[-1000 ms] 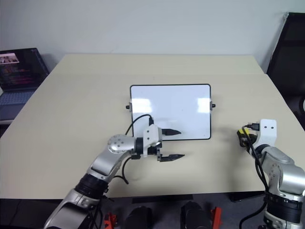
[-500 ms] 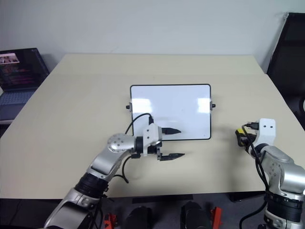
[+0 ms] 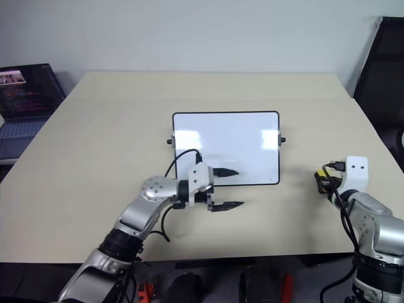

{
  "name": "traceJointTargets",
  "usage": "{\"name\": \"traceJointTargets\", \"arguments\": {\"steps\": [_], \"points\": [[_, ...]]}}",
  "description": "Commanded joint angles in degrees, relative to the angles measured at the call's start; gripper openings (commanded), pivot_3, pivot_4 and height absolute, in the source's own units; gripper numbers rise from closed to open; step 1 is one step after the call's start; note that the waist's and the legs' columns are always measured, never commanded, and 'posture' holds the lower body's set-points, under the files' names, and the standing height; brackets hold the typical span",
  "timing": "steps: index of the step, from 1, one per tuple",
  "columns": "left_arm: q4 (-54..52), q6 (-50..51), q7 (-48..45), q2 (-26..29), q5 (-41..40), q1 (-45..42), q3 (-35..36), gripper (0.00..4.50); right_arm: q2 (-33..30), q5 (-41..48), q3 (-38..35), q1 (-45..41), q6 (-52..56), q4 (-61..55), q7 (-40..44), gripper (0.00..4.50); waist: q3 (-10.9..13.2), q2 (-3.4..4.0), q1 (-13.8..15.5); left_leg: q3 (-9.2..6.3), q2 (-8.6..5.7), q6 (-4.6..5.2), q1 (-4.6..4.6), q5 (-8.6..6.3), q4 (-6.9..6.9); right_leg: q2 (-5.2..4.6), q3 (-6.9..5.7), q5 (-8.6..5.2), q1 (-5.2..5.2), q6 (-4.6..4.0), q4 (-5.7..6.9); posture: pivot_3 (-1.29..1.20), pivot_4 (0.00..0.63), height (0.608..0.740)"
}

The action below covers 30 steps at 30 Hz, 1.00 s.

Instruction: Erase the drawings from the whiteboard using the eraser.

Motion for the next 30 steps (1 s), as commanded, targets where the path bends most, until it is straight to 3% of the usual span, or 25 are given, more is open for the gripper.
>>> {"name": "traceJointTargets", "arguments": {"steps": [1,4,7,9,13,14,15,20,23,30], "points": [[-0.6,-1.0,0.5,-0.2,0.2,-0.9,0.9,4.5,-1.3,1.1,-0.6,-0.2,-1.1,-2.4,1.0,1.49,0.0,0.0,0.0,0.0,0.0,0.0,0.01,0.0,0.0,0.0,0.0,0.0,0.0,0.0,0.0,0.0,0.15,0.74],[-0.6,-0.9,0.7,-0.2,0.2,-1.0,1.1,4.5,-1.5,0.2,-0.3,-0.4,-0.1,-1.6,0.2,1.76,0.0,0.01,0.0,0.0,0.0,0.0,0.0,0.0,0.0,0.0,0.0,0.0,0.0,0.0,0.01,0.0,0.15,0.74],[-0.3,-1.0,0.8,-0.2,0.3,-0.9,1.3,4.5,-1.5,1.1,-0.4,-0.5,-1.1,-2.0,1.2,1.76,0.0,0.01,0.0,0.01,0.0,0.0,0.01,0.0,0.0,0.0,0.01,0.0,0.0,0.0,0.01,0.0,0.15,0.74],[-0.6,-0.9,1.0,-0.4,0.3,-0.8,1.2,4.5,-1.7,0.8,-0.2,-0.1,-1.5,-2.2,1.3,2.17,0.0,0.01,0.0,0.0,0.0,0.0,0.01,0.0,0.0,0.0,0.01,0.0,0.0,0.0,0.01,0.0,0.15,0.74],[-0.7,-1.0,1.2,-0.4,0.4,-0.7,1.2,4.5,-1.7,-0.4,0.2,-0.1,-2.2,-1.0,0.3,3.55,0.0,0.01,0.0,0.0,0.0,0.0,0.01,0.0,0.01,0.0,0.01,0.0,0.0,0.0,0.01,0.0,0.15,0.74],[-0.6,-1.0,1.3,-0.4,0.4,-0.7,1.2,4.5,-2.0,-0.3,0.5,0.0,-2.1,-1.2,0.5,3.62,0.0,0.01,0.0,0.01,0.0,0.0,0.01,0.0,0.01,0.0,0.01,0.0,0.0,0.0,0.02,0.0,0.15,0.74],[-0.6,-1.0,1.3,-0.3,0.4,-0.7,1.3,4.5,-2.0,-0.1,0.5,0.0,-1.8,-1.3,0.7,3.98,0.0,0.01,0.0,0.01,0.0,0.0,0.01,0.0,0.01,0.0,0.01,0.0,0.0,0.0,0.02,0.0,0.15,0.74],[-0.8,-0.9,1.2,-0.3,0.3,-0.6,1.3,4.5,-1.8,0.0,0.3,0.1,-1.4,-1.9,0.2,3.98,0.0,0.01,0.0,0.0,0.0,0.0,0.01,0.0,0.02,0.0,0.02,0.0,0.01,0.0,0.03,0.0,0.15,0.74],[-0.8,-0.8,1.3,-0.3,0.4,-0.5,1.4,4.5,-1.4,1.6,-1.0,-0.1,-1.4,-2.6,1.0,4.47,0.0,0.01,0.0,0.0,0.0,0.0,0.01,0.0,0.02,0.0,0.02,0.01,0.01,0.0,0.03,0.0,0.15,0.74],[-2.3,0.1,2.1,0.0,0.2,0.7,1.7,4.5,-1.4,2.7,-1.7,-0.2,-0.5,-4.1,0.1,4.47,0.0,0.02,0.0,0.0,0.0,0.0,0.01,0.0,0.02,0.0,0.01,0.0,0.01,0.0,0.04,0.0,0.15,0.74]]}}
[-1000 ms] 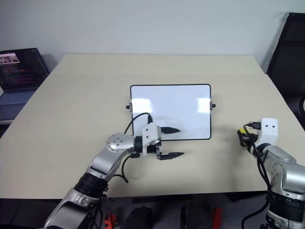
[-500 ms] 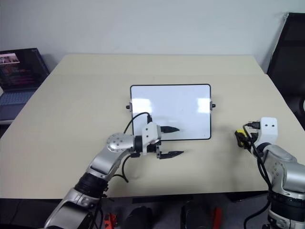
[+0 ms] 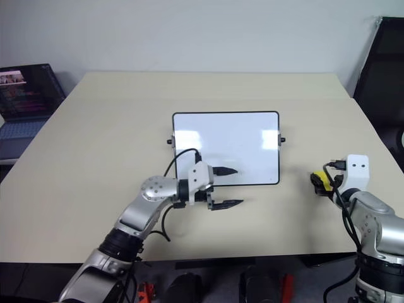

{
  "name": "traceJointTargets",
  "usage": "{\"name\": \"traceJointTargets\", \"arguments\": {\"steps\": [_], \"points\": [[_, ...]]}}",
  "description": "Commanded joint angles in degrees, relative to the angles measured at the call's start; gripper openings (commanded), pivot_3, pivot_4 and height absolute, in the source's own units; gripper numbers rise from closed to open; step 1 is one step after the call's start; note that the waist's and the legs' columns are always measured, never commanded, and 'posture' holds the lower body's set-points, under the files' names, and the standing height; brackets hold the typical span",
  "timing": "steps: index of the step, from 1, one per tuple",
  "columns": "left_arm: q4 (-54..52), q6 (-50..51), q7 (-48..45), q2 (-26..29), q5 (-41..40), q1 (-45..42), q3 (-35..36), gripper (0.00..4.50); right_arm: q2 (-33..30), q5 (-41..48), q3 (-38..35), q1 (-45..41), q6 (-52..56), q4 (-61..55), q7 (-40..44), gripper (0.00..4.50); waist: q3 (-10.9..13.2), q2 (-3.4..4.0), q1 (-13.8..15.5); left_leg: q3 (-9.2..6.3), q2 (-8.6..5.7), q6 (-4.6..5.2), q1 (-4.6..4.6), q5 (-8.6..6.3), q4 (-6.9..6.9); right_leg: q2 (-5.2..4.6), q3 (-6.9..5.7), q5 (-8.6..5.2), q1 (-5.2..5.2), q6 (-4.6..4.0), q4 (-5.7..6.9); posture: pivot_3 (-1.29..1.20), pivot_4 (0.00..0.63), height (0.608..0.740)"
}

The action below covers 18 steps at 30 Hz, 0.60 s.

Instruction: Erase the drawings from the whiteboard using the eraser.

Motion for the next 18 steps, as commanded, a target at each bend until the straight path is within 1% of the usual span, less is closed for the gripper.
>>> {"name": "traceJointTargets", "arguments": {"steps": [1,4,7,9,12,13,15,18], "points": [[-2.7,0.3,1.2,0.2,-0.4,0.8,1.4,4.5,-0.3,1.2,-1.9,-0.4,0.4,-3.6,-0.8,4.47,0.0,0.0,0.0,0.0,0.0,0.0,0.0,0.0,0.0,0.0,0.0,0.0,0.0,0.0,0.0,0.0,0.15,0.74],[-3.3,0.8,3.3,0.1,0.2,1.6,1.9,4.5,0.0,0.9,-2.4,0.0,0.5,-4.7,-2.1,4.47,0.0,0.01,0.0,-0.01,0.0,0.0,0.0,0.0,0.0,0.0,0.04,0.0,0.0,0.0,0.0,0.0,0.15,0.74],[-6.3,3.9,11.8,-2.2,-0.1,4.3,5.8,4.5,5.2,3.8,-6.2,-0.8,-0.7,-10.9,-5.2,4.47,0.0,0.02,-0.1,-0.03,0.04,0.0,-0.01,0.0,0.0,0.0,0.03,0.0,0.0,0.0,0.02,0.0,0.15,0.74],[-8.5,5.2,15.3,-3.3,0.3,5.9,6.8,4.5,7.0,4.2,-6.5,0.4,-2.1,-14.0,-5.6,4.47,0.0,0.02,0.0,-0.05,0.06,0.0,-0.01,0.0,0.0,0.02,0.01,0.0,0.0,0.0,0.02,0.0,0.15,0.74],[-12.9,8.8,21.8,-5.8,0.0,9.9,8.8,4.5,9.7,2.9,-5.3,5.4,-8.3,-18.9,-5.8,4.47,-0.1,0.07,0.1,-0.1,0.06,-0.01,-0.01,0.0,0.0,0.01,-0.02,0.0,0.03,0.0,0.0,0.0,0.15,0.74],[-15.2,10.1,24.4,-6.8,0.0,12.1,9.8,4.5,10.9,1.6,-4.1,8.8,-11.9,-20.6,-5.5,4.47,-0.1,0.06,0.1,-0.09,0.05,-0.01,-0.01,0.0,-0.01,0.0,-0.02,0.0,0.04,0.0,-0.01,0.0,0.15,0.74],[-18.4,10.6,28.2,-7.6,1.6,15.3,10.5,4.5,12.4,-0.4,-2.2,13.9,-17.6,-22.1,-5.0,4.47,-0.1,0.07,0.2,-0.1,0.05,-0.01,-0.02,-0.01,-0.03,-0.03,-0.03,-0.01,0.04,0.01,-0.04,0.0,0.15,0.74],[-21.7,10.0,34.4,-8.8,4.2,19.9,12.0,4.5,15.6,-0.6,-1.0,19.2,-26.3,-22.9,-3.4,4.47,-0.1,0.08,0.1,-0.07,0.05,-0.02,0.03,0.0,0.01,-0.05,0.01,-0.01,0.04,0.02,0.02,0.0,0.15,0.74]]}}
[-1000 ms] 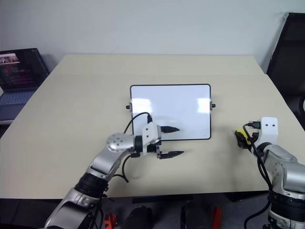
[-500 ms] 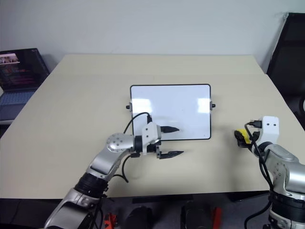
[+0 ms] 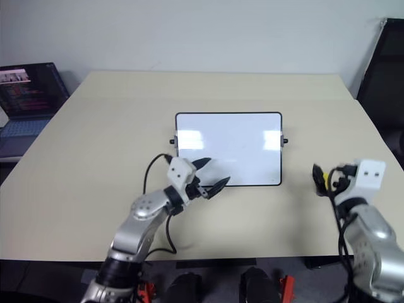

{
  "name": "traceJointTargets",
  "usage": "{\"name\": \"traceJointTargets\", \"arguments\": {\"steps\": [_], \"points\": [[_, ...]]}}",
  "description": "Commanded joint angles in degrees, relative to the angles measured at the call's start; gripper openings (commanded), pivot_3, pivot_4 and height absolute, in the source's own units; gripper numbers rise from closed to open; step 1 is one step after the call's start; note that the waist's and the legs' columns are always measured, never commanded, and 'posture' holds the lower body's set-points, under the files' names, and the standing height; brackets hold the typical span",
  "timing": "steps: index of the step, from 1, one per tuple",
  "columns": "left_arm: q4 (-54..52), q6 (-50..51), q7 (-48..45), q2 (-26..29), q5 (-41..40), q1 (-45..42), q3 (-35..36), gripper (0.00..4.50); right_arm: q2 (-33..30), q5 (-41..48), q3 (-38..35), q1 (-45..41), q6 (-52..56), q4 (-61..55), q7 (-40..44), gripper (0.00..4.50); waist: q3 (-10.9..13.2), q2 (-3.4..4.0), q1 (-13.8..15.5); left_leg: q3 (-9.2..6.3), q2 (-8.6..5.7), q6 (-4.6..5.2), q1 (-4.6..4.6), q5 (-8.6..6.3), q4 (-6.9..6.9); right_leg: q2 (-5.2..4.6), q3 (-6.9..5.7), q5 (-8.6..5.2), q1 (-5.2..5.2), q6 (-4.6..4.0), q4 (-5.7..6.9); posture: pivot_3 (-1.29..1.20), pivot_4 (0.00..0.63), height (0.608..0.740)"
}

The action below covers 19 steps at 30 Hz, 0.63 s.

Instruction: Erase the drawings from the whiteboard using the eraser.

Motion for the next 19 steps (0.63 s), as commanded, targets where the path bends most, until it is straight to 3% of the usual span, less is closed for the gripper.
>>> {"name": "traceJointTargets", "arguments": {"steps": [1,6,9,19], "points": [[-5.9,-1.7,7.1,-2.0,2.0,3.1,2.6,4.5,1.1,-1.1,1.5,4.3,-11.7,-3.1,3.3,4.47,0.0,0.01,-0.1,0.01,0.0,0.0,0.04,0.0,0.01,0.0,0.01,0.02,0.02,0.02,0.01,0.0,0.15,0.74],[-6.8,-5.1,14.0,-4.4,4.1,9.0,5.5,4.5,2.9,-2.5,4.2,12.7,-22.9,0.2,7.0,4.47,0.0,0.0,-0.1,0.03,0.04,-0.01,0.89,0.0,-0.02,0.0,0.01,-0.03,0.79,-0.04,-0.07,0.0,0.15,0.74],[-7.6,-5.5,16.7,-4.5,4.9,11.1,6.7,4.5,3.8,-2.3,5.1,14.2,-25.3,0.5,6.5,4.47,0.0,0.0,-0.1,0.05,0.11,-0.01,0.92,0.0,-0.01,-0.01,0.06,-0.23,0.78,-0.38,-0.05,0.0,0.15,0.74],[-7.8,-4.7,19.3,-5.5,5.2,11.2,5.7,4.5,3.4,-3.3,7.6,14.1,-28.2,2.2,5.7,4.47,0.0,0.0,0.0,0.06,0.03,-0.03,0.86,-0.02,-0.09,0.0,0.03,-0.09,0.76,-0.11,-0.1,0.0,0.15,0.74]]}}
